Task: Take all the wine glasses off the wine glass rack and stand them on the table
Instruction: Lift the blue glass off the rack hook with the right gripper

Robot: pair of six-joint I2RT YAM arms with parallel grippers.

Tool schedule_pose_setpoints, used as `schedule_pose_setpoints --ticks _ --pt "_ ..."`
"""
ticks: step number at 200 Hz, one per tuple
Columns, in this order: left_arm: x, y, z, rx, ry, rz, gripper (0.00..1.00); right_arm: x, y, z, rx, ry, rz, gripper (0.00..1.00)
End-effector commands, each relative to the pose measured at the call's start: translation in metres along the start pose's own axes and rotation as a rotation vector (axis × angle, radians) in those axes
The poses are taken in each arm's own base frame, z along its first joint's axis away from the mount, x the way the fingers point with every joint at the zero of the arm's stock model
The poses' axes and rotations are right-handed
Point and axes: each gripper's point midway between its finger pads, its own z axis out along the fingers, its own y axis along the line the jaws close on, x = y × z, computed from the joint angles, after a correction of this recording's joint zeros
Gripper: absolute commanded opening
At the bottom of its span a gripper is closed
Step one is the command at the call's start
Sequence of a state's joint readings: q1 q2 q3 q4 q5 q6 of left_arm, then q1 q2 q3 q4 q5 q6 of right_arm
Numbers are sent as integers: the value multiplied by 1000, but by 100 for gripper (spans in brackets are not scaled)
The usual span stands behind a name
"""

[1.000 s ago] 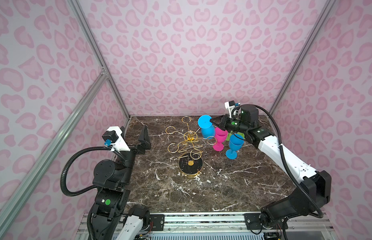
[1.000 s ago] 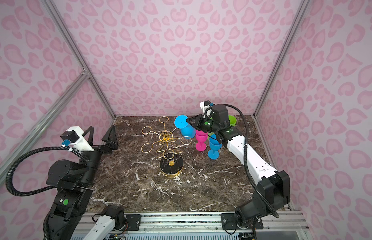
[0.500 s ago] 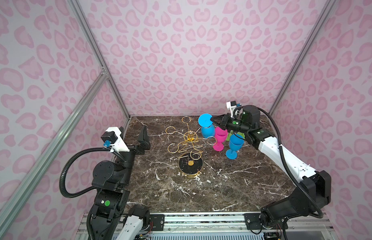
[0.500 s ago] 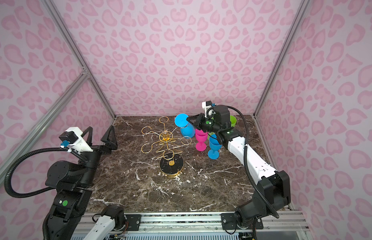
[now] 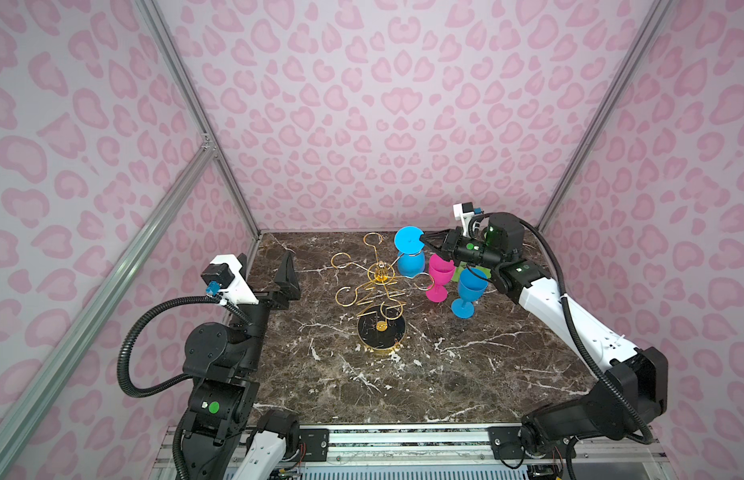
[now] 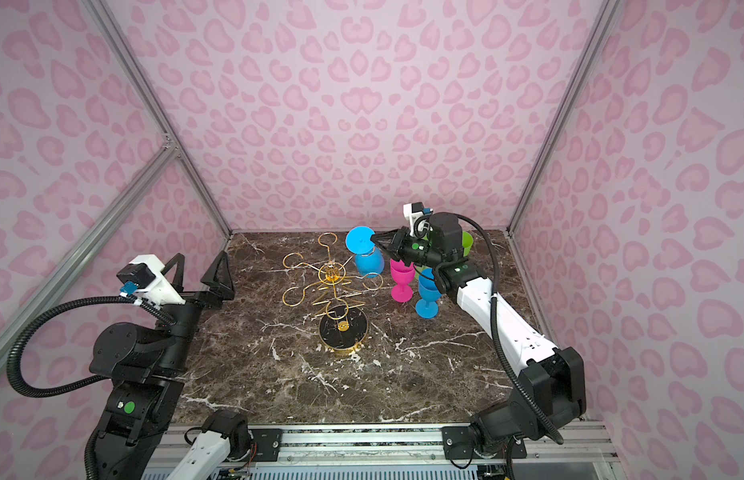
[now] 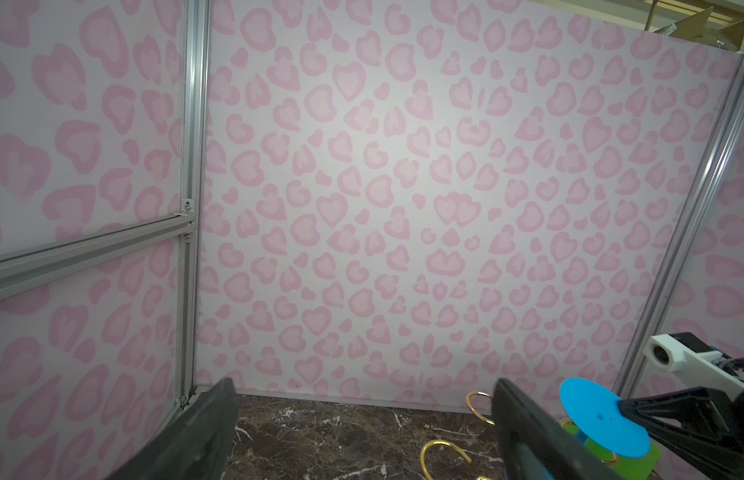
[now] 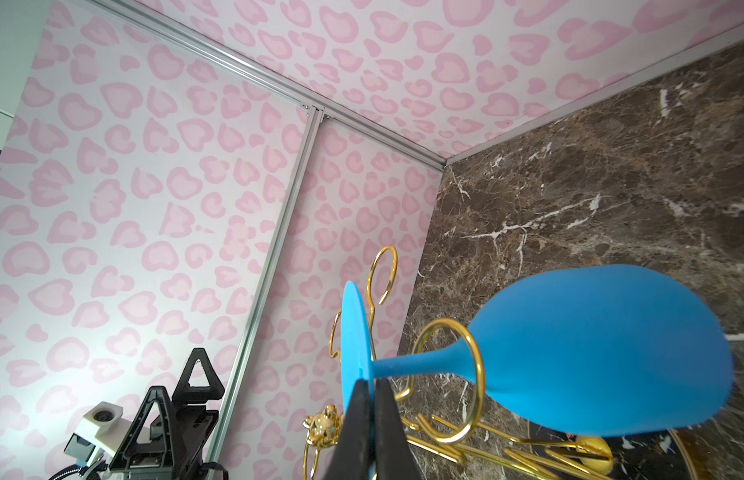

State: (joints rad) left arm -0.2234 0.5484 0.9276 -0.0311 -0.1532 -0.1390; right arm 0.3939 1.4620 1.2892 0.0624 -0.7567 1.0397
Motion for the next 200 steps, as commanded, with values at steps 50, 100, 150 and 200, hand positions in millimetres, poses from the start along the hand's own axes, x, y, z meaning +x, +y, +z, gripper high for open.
schedule_pose_setpoints --ticks 50,100,150,200 --pt "-9 -2 -2 8 -28 -12 97 13 6 1 -26 23 -6 0" --pt "-9 -2 -1 12 -29 -14 97 23 2 -3 -15 35 -2 0" --pt "-11 -3 -2 13 -31 -21 97 25 3 -12 1 18 -11 0" --pt "-10 -4 -1 20 -30 -34 97 30 2 -23 22 7 -16 0"
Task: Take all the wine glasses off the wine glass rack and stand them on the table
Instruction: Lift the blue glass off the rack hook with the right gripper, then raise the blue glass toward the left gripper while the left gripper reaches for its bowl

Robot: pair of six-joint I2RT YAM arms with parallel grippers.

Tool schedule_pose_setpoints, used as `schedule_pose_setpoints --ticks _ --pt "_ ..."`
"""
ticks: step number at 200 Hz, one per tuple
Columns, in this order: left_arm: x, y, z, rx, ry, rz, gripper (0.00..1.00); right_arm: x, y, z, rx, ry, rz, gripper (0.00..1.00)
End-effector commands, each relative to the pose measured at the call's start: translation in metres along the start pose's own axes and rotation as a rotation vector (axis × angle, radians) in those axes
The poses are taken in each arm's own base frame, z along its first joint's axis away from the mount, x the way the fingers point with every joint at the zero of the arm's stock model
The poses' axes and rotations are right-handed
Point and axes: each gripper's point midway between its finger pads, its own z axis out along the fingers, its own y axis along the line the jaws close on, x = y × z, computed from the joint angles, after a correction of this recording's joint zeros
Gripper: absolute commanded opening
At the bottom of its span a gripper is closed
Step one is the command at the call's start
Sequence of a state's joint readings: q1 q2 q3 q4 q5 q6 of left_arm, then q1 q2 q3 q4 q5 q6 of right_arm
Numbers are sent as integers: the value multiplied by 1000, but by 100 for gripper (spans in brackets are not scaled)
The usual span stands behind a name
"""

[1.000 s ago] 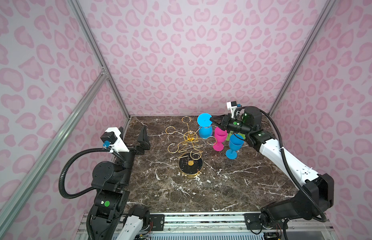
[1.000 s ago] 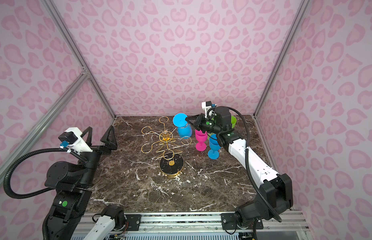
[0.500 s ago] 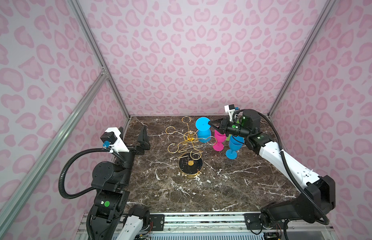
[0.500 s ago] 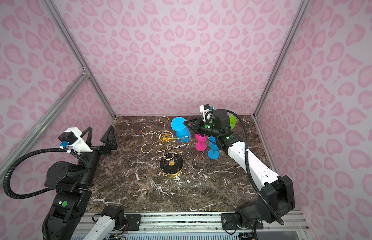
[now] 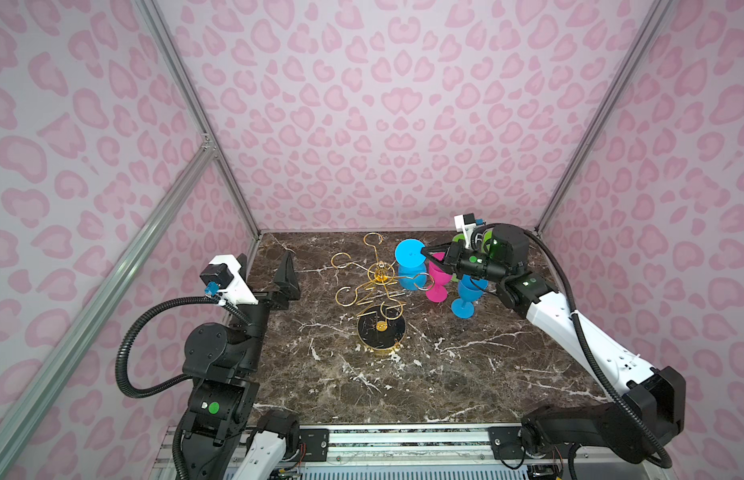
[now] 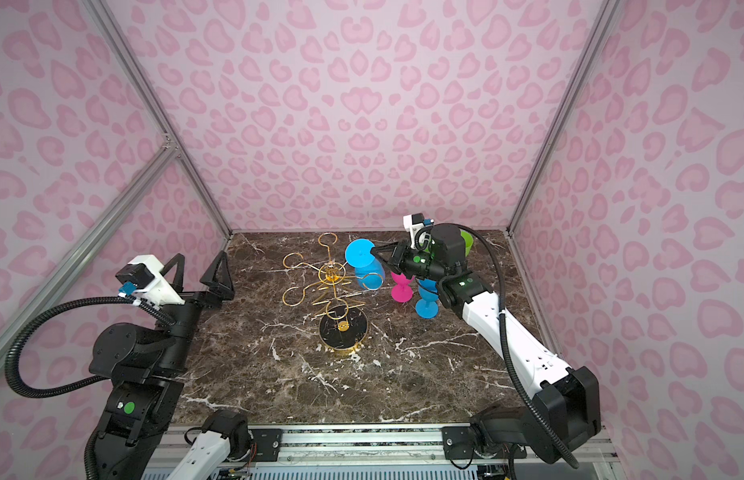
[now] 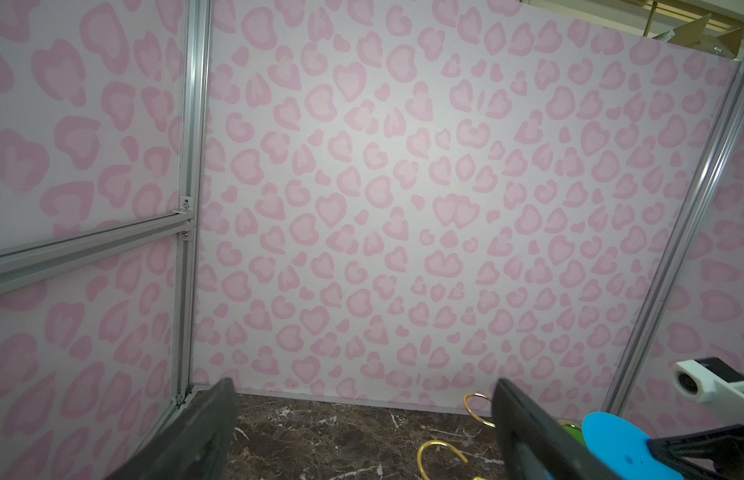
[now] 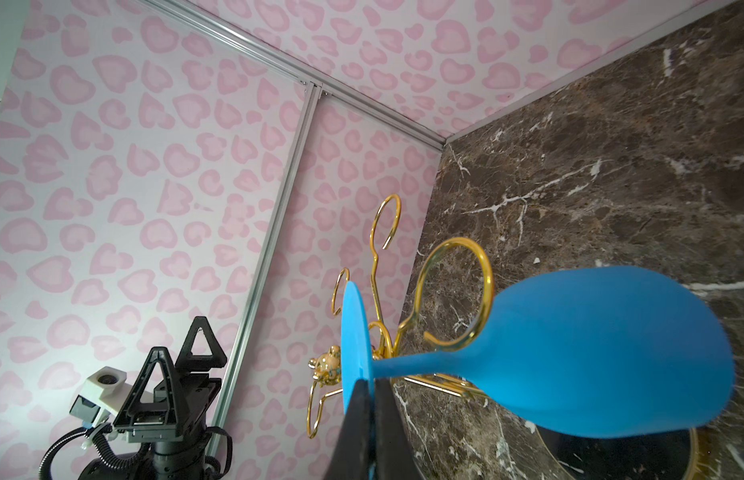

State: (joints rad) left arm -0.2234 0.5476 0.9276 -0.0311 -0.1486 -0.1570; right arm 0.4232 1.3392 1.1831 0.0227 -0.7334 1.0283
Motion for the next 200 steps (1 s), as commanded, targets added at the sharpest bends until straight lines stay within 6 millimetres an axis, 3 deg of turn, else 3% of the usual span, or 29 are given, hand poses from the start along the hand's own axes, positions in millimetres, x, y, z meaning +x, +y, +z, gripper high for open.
schedule_pose_setpoints --ticks 1,43,90,131,158,200 --pt "-10 -4 -1 17 -30 -16 97 1 -2 -3 7 -8 -13 0" --pt "-11 -4 0 20 -32 -26 97 -2 0 -14 16 -35 -21 0" --pt "-12 -12 1 65 -29 -106 98 -26 8 -50 43 -129 -57 0" --pt "-16 -33 10 165 16 -195 100 -46 37 -81 60 -212 -171 0" --pt "-23 -57 15 288 54 -250 95 -53 64 -91 45 -229 -277 0" --pt "-29 -112 20 582 188 -322 84 -53 107 -99 -6 -242 -448 0"
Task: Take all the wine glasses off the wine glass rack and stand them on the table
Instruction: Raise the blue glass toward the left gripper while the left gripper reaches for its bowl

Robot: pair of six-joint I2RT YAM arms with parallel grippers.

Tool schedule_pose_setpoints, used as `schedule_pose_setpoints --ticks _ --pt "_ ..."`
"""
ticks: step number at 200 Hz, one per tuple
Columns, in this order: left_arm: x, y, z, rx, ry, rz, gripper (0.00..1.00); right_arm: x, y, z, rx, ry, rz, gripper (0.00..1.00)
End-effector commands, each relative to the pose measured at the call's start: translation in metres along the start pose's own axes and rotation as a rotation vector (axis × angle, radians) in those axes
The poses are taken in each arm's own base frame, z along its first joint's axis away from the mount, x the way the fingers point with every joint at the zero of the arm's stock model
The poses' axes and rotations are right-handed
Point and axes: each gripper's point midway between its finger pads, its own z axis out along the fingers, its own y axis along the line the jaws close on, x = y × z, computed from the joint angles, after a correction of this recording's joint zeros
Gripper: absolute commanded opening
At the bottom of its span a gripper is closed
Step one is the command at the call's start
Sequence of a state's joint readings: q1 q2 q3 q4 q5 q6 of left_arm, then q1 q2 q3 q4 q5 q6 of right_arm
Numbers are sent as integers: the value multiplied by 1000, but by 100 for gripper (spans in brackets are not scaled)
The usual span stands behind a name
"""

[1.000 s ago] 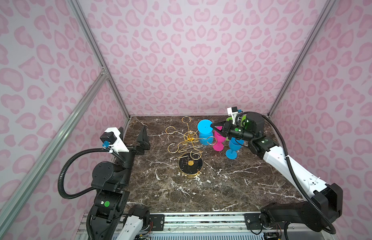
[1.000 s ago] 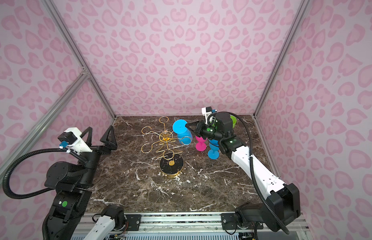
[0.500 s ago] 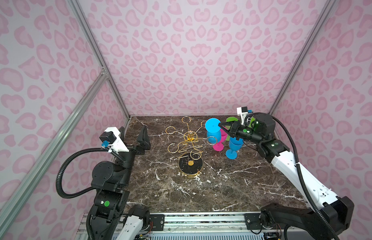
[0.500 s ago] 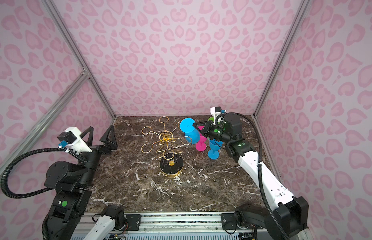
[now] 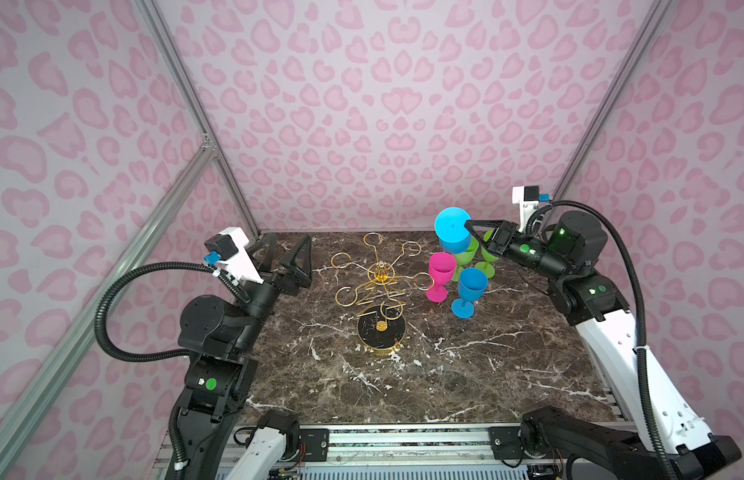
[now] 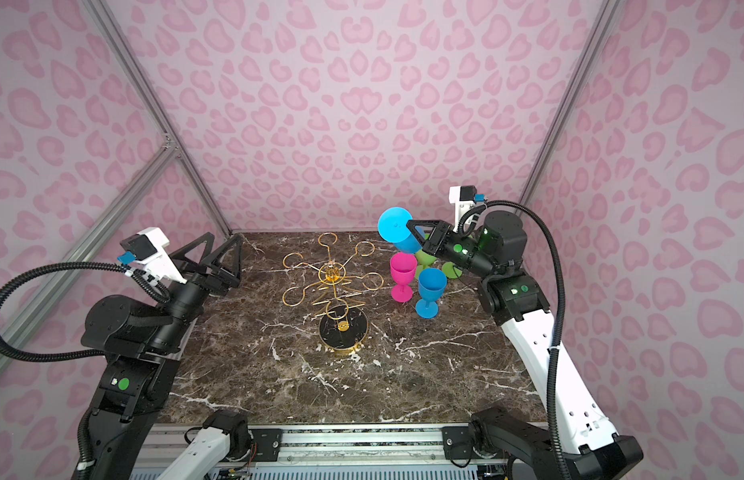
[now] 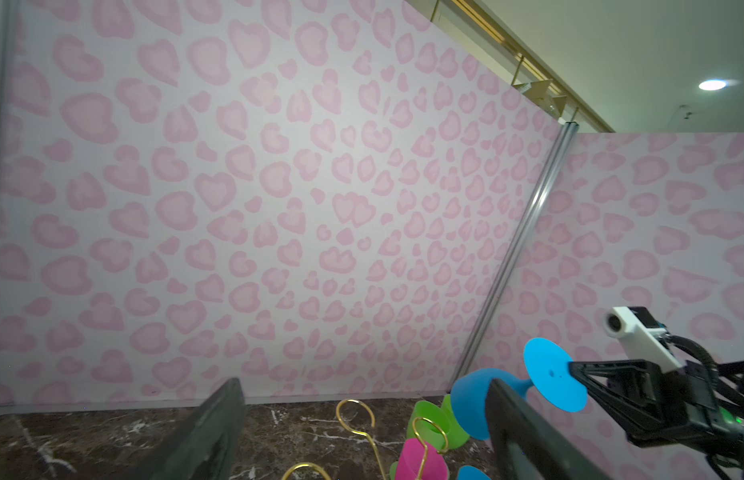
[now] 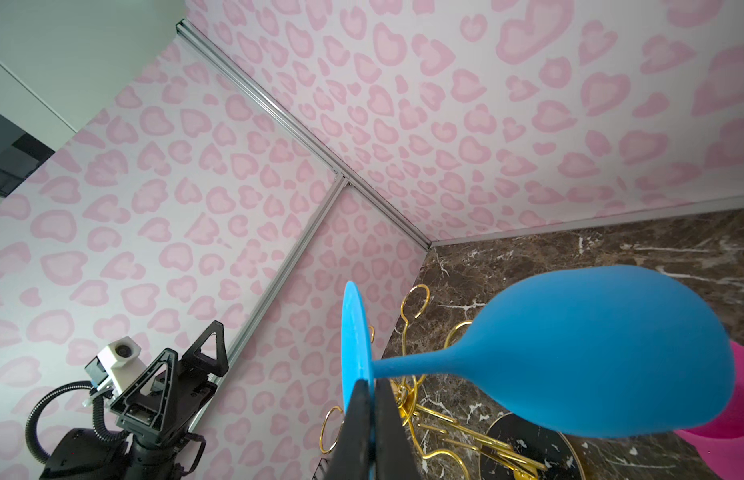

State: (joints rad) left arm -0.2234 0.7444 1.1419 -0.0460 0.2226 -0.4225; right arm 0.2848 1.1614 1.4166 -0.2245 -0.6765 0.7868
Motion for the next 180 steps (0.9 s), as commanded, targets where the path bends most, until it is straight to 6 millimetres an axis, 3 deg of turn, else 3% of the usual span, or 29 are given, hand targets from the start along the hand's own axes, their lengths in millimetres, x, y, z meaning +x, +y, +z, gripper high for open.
schedule_pose_setpoints --ticks 1,53,58,82,115,180 --pt "7 -39 8 219 106 -69 84 -5 18 -2 -27 -4 -129 0" --pt "27 -70 45 465 315 -246 71 -10 63 -1 -108 -2 -262 0" --pt "19 -78 47 499 319 -255 69 -9 67 -1 -119 0 -273 0" --pt "24 -89 61 605 416 -332 63 -5 84 1 -167 15 -317 0" --pt "29 -98 67 692 495 -360 61 8 102 10 -245 64 -368 0" --pt "40 -104 72 768 592 -407 56 27 120 38 -313 120 -397 0"
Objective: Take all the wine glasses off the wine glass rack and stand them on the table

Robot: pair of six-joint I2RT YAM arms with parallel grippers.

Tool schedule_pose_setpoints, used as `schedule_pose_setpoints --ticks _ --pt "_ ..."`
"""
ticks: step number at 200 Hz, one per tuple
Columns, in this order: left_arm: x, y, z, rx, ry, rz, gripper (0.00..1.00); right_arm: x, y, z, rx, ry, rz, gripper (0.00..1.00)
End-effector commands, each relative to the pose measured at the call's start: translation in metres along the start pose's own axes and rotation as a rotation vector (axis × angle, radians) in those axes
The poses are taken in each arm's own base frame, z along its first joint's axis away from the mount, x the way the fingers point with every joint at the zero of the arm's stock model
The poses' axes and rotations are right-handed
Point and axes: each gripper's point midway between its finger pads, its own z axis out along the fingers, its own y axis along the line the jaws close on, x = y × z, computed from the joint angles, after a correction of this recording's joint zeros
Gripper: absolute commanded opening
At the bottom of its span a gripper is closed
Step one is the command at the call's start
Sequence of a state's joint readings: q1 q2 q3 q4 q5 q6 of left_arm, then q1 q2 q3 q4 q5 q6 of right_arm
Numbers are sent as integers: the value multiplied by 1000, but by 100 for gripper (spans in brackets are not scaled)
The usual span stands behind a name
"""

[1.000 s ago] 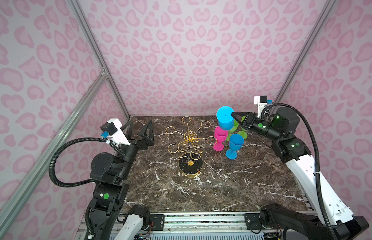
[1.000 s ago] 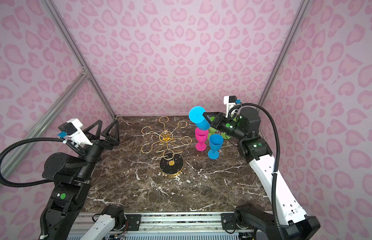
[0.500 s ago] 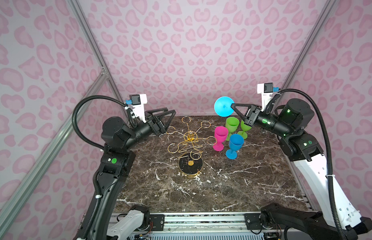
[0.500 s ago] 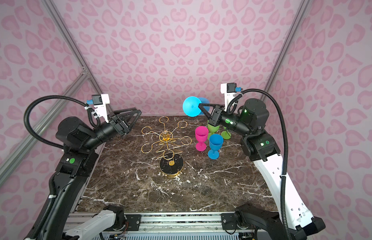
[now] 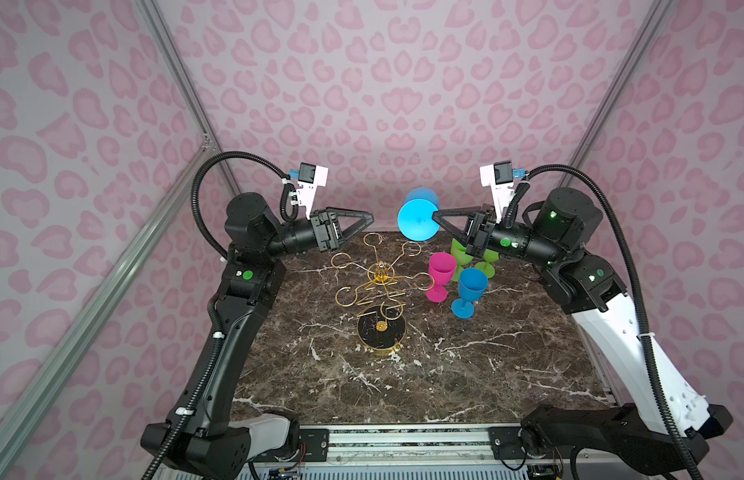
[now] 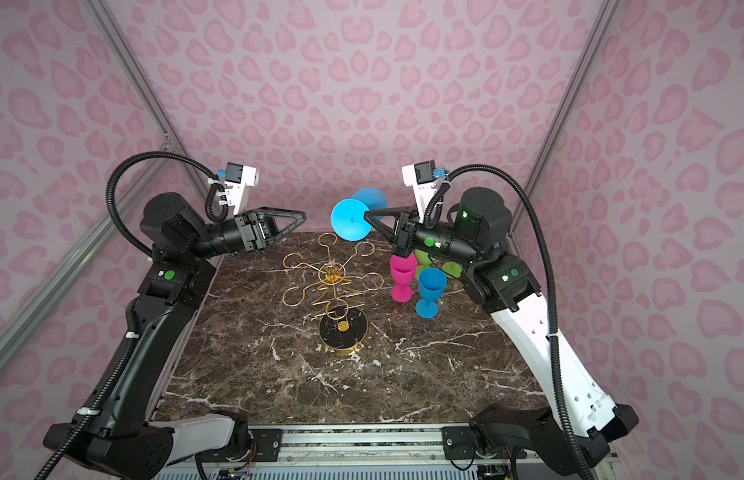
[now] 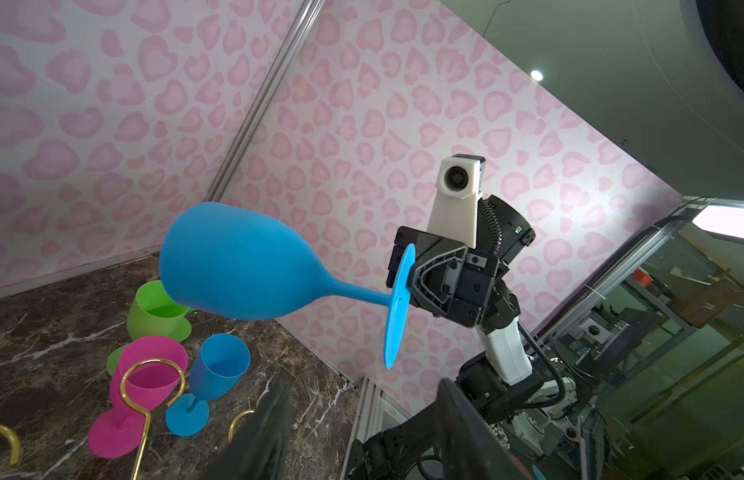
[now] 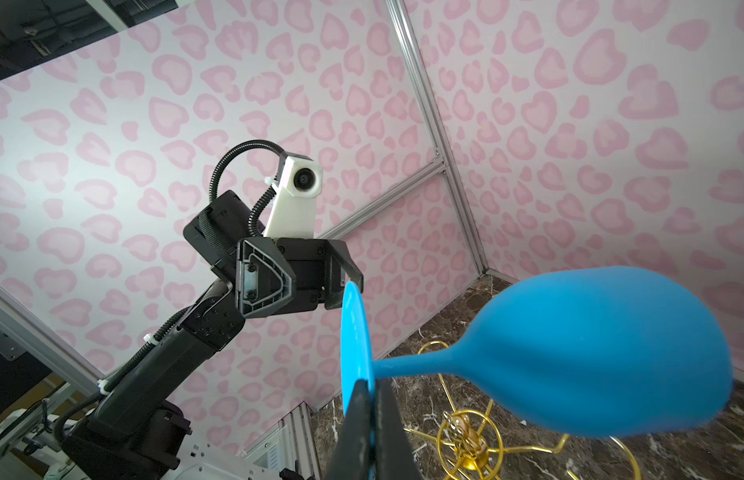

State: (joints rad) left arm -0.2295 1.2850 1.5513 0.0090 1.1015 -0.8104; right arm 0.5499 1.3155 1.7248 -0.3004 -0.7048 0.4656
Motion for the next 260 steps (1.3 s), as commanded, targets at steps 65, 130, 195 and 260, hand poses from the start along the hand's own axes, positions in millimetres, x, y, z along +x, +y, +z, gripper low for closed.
schedule_pose_setpoints --ticks 65,130,195,260 --pt "8 -14 10 97 81 2 54 5 14 33 -77 10 -32 0" --pt "10 -16 13 107 90 2 43 4 16 47 -83 -8 -22 0" --pt "9 -21 16 120 94 3 28 5 19 55 -98 -7 -1 0" --pt "3 -31 18 133 87 -2 4 10 17 50 -66 8 -16 6"
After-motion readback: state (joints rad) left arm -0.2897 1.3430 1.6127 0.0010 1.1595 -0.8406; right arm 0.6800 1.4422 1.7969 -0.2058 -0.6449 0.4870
